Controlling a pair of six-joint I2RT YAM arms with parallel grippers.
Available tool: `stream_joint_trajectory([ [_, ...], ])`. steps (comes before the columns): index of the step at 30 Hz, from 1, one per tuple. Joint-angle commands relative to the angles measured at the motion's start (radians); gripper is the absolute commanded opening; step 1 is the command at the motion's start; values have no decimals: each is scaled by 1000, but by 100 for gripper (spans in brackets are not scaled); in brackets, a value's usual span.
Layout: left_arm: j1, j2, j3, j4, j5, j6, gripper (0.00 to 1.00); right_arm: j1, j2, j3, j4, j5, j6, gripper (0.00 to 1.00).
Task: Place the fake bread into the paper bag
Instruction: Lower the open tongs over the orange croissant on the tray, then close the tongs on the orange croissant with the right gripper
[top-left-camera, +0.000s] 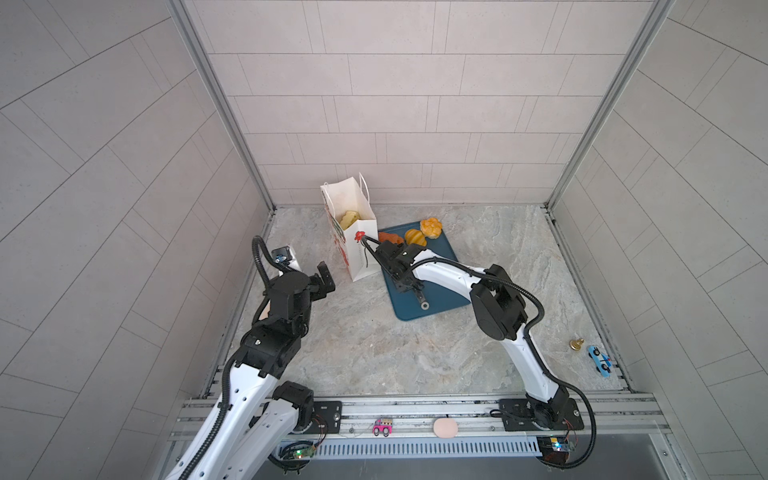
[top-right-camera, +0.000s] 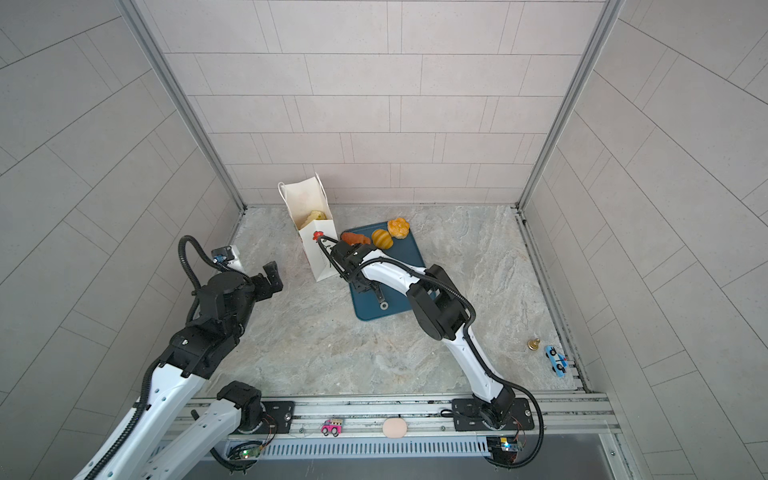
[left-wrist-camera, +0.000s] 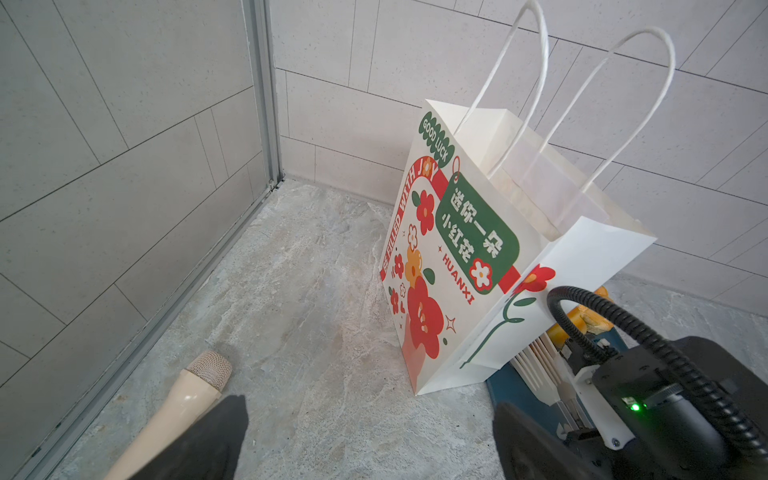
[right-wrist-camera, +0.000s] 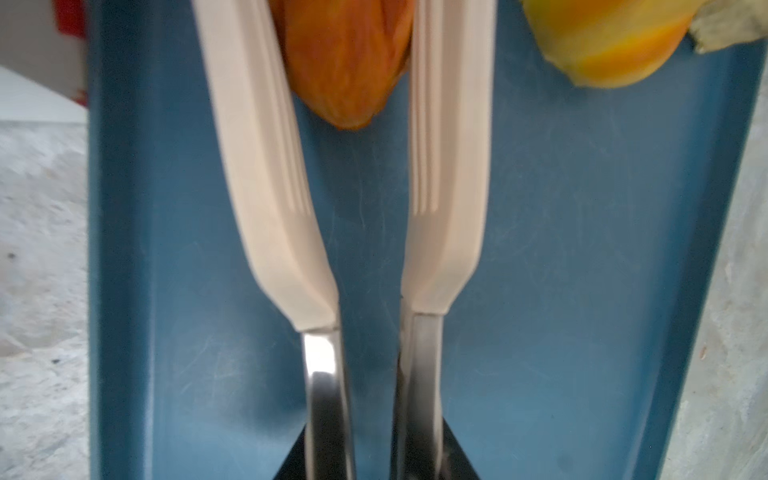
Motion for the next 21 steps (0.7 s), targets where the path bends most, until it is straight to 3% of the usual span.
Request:
stream_joint_trajectory([
  [1, 5, -13, -9, 5, -12, -13, 100, 4, -74, -17, -4, -10, -1, 28],
  [8, 5, -16, -8, 5, -13, -17, 100, 3, -132, -86, 7, -30, -8, 21],
  [21, 5, -2, -2, 23, 19, -29, 100, 3, -319, -291, 63, -54, -51, 18],
])
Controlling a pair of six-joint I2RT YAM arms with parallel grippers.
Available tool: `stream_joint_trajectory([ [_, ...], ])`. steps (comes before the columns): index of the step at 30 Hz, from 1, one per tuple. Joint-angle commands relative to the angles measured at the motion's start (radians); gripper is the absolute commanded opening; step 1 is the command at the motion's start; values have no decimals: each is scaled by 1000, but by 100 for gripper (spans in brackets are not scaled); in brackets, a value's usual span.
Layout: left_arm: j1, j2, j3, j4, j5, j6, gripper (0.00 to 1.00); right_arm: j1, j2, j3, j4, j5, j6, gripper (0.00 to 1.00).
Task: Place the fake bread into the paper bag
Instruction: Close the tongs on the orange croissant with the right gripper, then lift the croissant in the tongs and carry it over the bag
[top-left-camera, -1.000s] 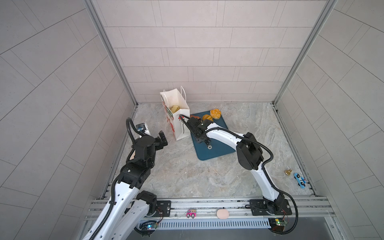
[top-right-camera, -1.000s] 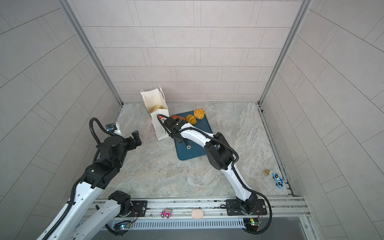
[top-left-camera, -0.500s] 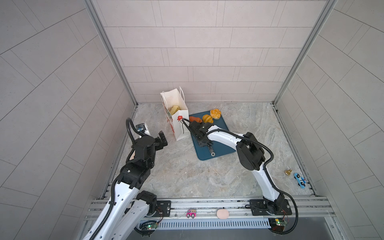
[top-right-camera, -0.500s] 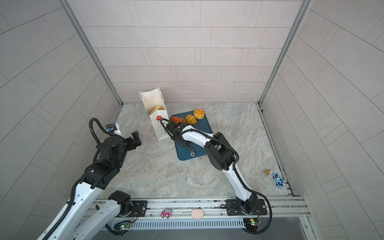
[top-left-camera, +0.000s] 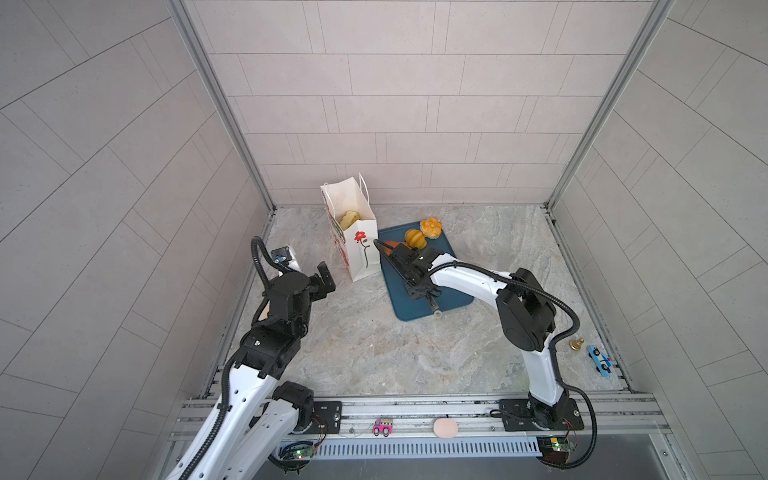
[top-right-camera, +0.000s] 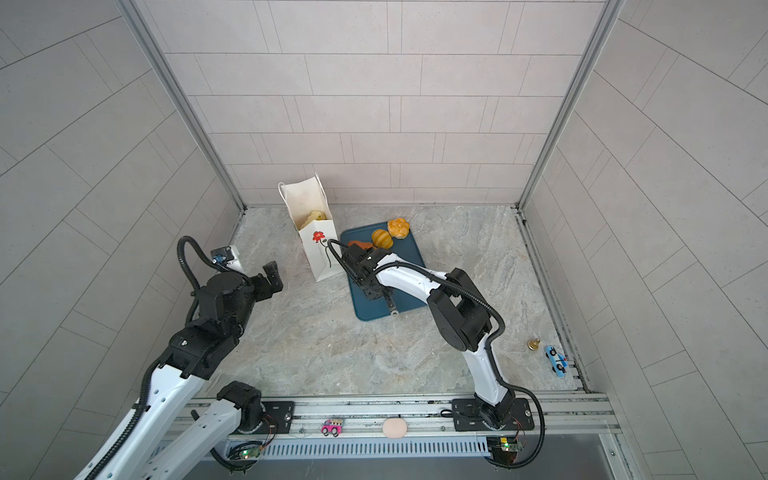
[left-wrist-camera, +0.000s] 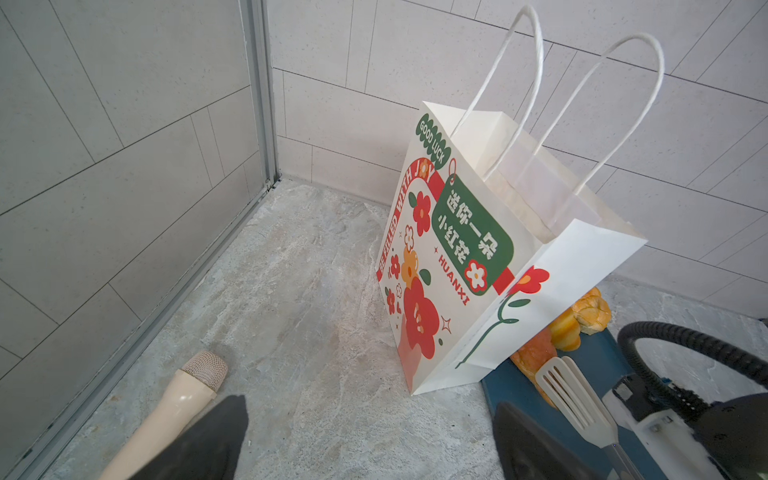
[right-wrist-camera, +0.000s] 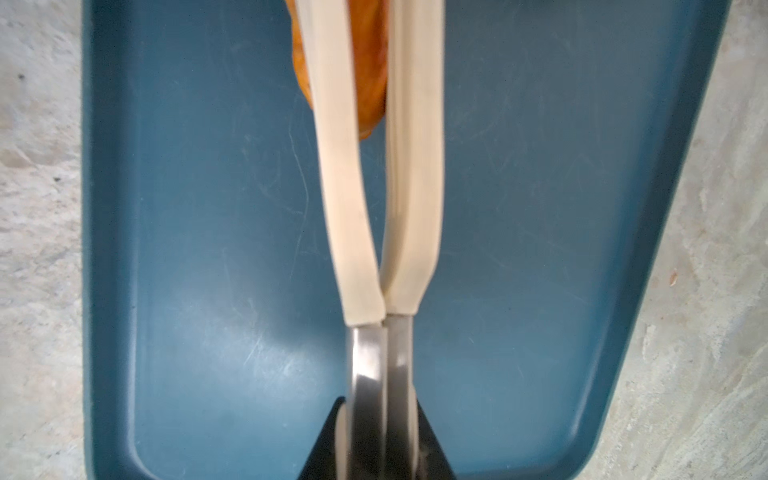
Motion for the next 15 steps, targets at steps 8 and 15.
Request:
stream_joint_trajectory([
  [8, 5, -8, 4, 15, 3, -23, 100, -25, -156, -111, 84, -71, -12, 13],
  [15, 5, -4, 6, 20, 9, -27, 100, -38, -231, -150, 106, -116, -17, 12],
])
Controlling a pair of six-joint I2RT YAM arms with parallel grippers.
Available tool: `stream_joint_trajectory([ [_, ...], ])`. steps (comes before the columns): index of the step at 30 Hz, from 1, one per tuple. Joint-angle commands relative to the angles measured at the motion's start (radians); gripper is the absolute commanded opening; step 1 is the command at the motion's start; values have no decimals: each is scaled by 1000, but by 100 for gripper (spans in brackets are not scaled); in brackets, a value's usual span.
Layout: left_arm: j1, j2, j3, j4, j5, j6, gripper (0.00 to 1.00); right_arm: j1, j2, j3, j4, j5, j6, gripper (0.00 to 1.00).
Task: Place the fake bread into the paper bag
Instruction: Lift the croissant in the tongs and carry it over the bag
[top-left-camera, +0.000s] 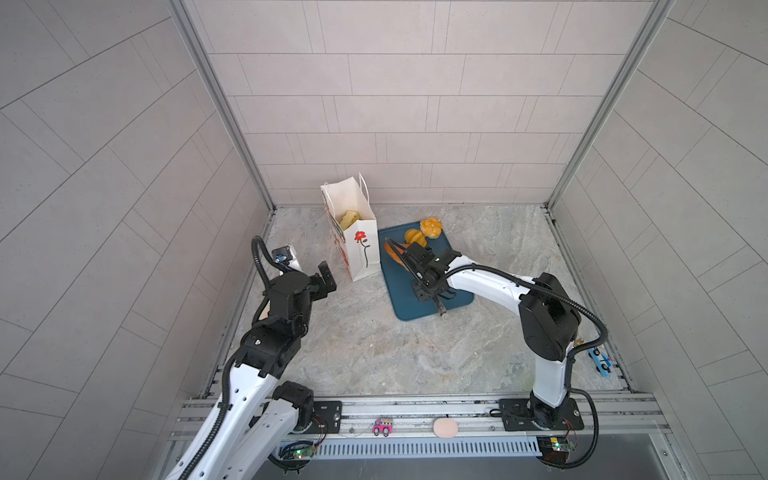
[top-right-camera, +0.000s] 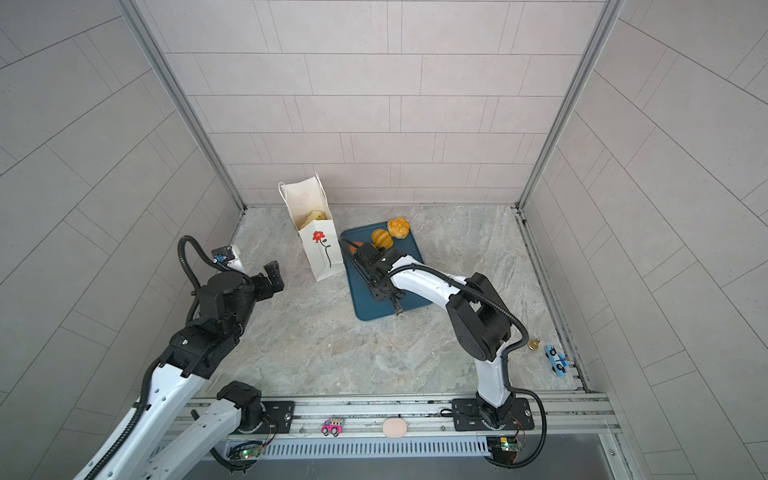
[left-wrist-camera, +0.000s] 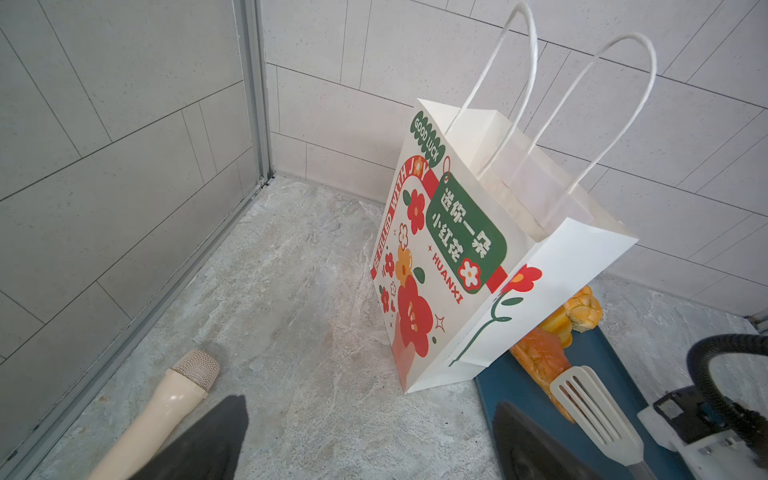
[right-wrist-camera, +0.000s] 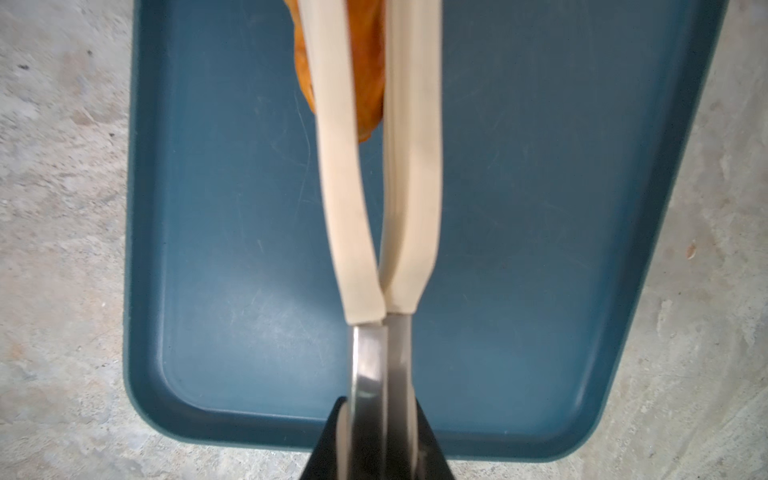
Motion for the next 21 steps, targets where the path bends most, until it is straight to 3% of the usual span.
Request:
stream_joint_trajectory([
  [1, 5, -6, 9, 18, -4, -17, 100, -6, -90, -10, 44, -19, -2, 12],
  [21, 5, 27, 27, 51, 23, -28, 100, -22, -383, -45, 62, -29, -3, 12],
])
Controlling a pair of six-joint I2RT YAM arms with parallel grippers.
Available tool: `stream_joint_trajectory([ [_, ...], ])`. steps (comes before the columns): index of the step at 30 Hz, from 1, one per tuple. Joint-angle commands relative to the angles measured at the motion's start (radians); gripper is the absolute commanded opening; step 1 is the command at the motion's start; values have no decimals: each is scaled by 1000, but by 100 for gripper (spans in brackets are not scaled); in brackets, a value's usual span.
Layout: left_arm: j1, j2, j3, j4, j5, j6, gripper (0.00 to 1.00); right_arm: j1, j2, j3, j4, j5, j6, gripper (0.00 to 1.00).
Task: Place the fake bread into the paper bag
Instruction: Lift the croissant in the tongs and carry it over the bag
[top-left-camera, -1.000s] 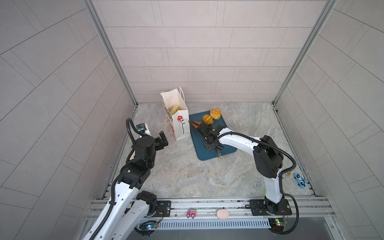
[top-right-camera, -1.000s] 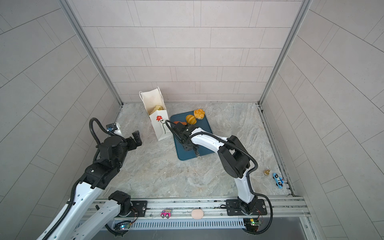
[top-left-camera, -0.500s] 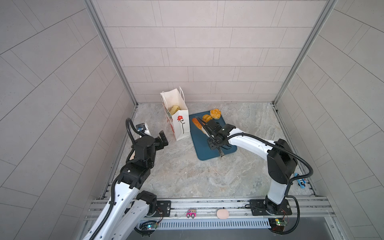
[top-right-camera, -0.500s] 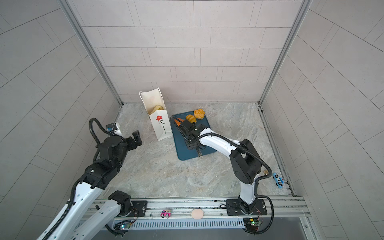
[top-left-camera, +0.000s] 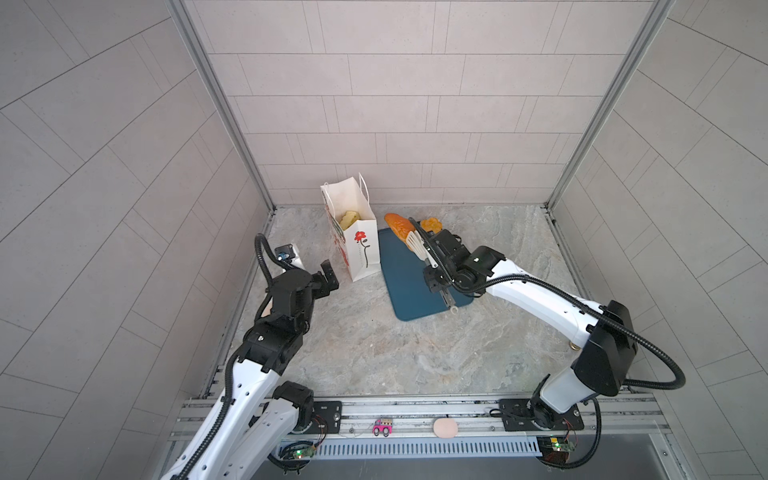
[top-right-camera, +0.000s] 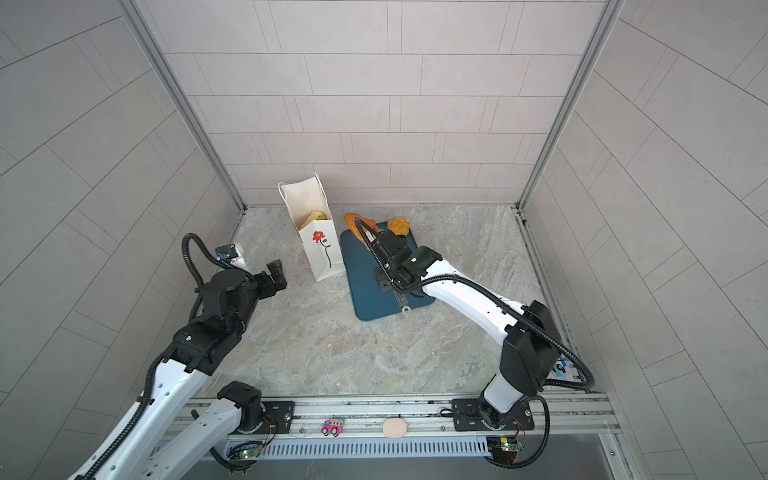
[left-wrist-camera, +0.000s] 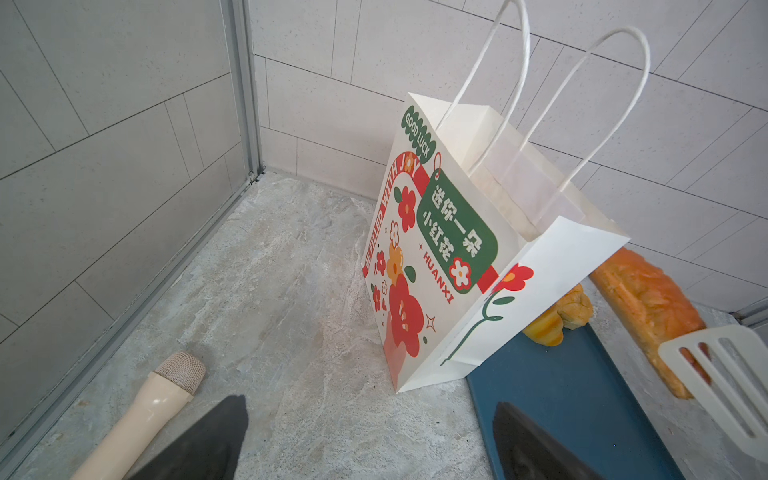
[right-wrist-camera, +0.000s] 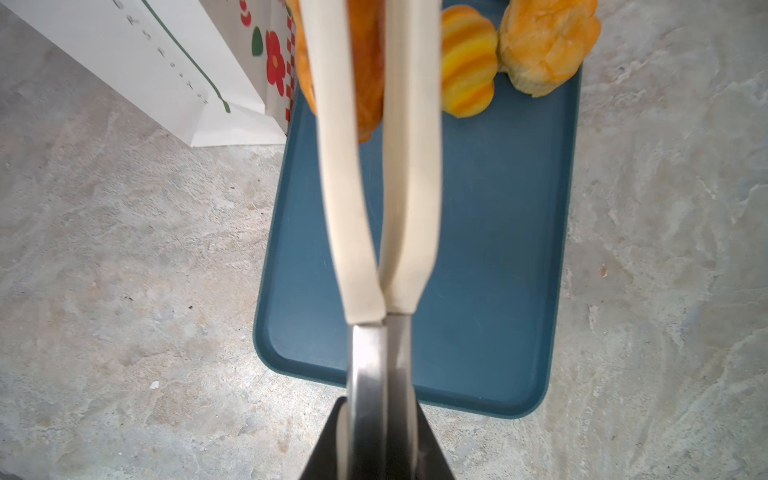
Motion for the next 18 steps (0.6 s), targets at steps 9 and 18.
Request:
stream_joint_trajectory([
  [9, 6, -4, 26, 27, 7, -21, 100, -8, -102, 138, -3, 8, -61, 12],
  [18, 5, -7, 26, 25, 15, -23, 100, 29, -113, 235, 39, -11, -120, 13],
])
